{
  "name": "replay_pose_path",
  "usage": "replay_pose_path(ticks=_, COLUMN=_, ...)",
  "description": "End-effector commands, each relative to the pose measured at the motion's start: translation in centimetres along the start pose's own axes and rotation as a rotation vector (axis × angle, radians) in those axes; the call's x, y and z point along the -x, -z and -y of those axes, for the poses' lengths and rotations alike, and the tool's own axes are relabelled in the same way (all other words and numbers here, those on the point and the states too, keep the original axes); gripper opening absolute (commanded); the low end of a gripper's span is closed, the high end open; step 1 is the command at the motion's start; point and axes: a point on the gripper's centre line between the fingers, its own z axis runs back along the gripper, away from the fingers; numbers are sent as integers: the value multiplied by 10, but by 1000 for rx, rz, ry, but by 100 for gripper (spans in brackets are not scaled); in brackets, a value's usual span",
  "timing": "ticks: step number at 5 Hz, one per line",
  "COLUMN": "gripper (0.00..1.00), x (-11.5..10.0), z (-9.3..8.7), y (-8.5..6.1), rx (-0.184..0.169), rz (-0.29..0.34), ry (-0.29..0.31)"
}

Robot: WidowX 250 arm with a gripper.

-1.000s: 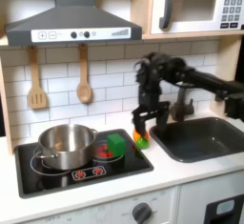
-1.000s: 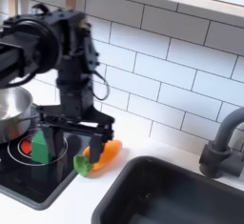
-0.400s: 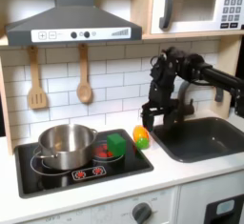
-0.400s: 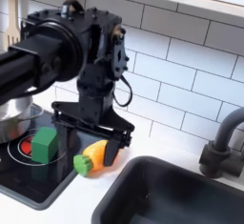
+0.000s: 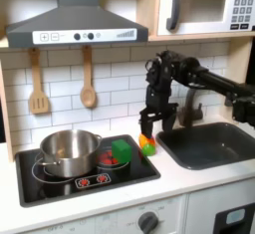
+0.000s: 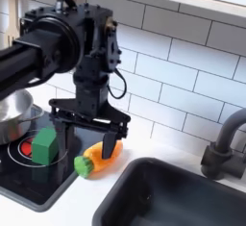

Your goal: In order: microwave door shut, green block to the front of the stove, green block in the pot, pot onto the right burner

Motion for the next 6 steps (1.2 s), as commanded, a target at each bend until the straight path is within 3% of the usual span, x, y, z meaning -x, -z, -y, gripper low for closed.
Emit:
replay_pose_path(ticks=1, gripper=100, x=-9, z=-6, y=6, rx=-2, rz=-10, ry=-30)
replay_pose_path(ticks=3, gripper=100, x=-10, z=-7, y=11, rx=-10, rz=-23, ry=-34)
replay_pose_path(ticks=6, gripper=100, x=-7, z=-11, y=22, rx=-56, rz=-43, ry=-39)
